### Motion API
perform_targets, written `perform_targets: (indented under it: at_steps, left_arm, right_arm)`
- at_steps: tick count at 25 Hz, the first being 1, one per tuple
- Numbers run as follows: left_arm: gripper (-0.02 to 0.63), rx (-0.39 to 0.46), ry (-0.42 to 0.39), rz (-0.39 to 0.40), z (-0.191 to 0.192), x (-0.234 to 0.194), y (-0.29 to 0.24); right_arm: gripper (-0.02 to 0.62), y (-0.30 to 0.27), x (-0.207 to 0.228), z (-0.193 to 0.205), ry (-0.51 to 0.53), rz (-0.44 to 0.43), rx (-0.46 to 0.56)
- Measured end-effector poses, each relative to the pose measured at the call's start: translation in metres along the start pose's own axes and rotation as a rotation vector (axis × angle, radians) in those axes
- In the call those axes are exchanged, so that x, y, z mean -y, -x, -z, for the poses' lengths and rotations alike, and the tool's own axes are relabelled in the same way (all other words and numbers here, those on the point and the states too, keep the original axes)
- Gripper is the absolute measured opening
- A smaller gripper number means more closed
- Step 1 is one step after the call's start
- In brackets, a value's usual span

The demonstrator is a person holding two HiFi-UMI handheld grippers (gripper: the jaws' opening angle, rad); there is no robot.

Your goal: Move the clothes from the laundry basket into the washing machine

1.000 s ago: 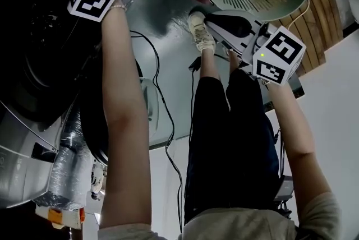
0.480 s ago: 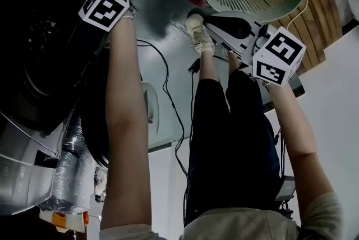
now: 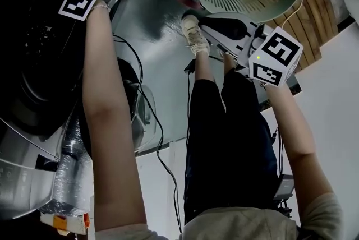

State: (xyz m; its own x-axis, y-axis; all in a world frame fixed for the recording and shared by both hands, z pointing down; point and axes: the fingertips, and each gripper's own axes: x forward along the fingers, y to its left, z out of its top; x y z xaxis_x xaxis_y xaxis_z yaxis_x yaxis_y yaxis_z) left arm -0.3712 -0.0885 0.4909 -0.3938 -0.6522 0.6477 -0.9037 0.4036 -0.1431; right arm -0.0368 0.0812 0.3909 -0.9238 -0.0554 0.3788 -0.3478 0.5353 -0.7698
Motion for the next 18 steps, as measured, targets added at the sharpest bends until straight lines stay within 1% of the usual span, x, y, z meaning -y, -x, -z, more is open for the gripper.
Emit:
perform_targets:
  at_steps: [2, 3, 4, 6, 7, 9, 11, 13, 15, 16, 18]
  left_arm:
    - [0.052, 0.019, 0.046, 0.044, 0.004, 0.01, 0.015]
    - [0.069, 0.028, 0.07, 0.06, 0.008, 0.013, 0.028]
    - [0.072, 0.035, 0.095, 0.076, 0.011, 0.016, 0.044]
    - [0.072, 0.04, 0.144, 0.127, 0.013, 0.029, 0.079]
    - [0.071, 0.041, 0.166, 0.176, 0.011, 0.04, 0.099]
    - [0.066, 0.057, 0.202, 0.326, -0.001, 0.069, 0.146]
    - [0.046, 0.088, 0.244, 0.497, -0.026, 0.103, 0.2]
    - [0.048, 0.118, 0.319, 0.635, -0.055, 0.131, 0.251]
    - [0.046, 0.147, 0.378, 0.726, -0.082, 0.148, 0.297]
    - [0.046, 0.161, 0.388, 0.756, -0.094, 0.153, 0.318]
    - [0.044, 0.172, 0.383, 0.801, -0.118, 0.161, 0.354]
  right_arm:
    - [0.038, 0.007, 0.003, -0.009, 0.068, 0.069, 0.017]
    - [0.029, 0.012, 0.001, -0.013, 0.093, 0.091, 0.018]
    - [0.028, 0.016, -0.003, -0.018, 0.098, 0.096, 0.017]
    - [0.026, 0.026, -0.012, -0.032, 0.068, 0.089, 0.031]
    - [0.026, 0.032, -0.018, -0.04, 0.052, 0.088, 0.044]
    - [0.011, 0.046, -0.036, -0.059, 0.038, 0.082, 0.078]
    - [0.009, 0.063, -0.057, -0.083, 0.032, 0.075, 0.115]
    - [0.009, 0.081, -0.08, -0.108, 0.027, 0.091, 0.16]
    - [0.011, 0.101, -0.102, -0.127, 0.049, 0.133, 0.205]
    - [0.011, 0.111, -0.112, -0.135, 0.067, 0.157, 0.222]
    - [0.011, 0.13, -0.132, -0.151, 0.097, 0.203, 0.253]
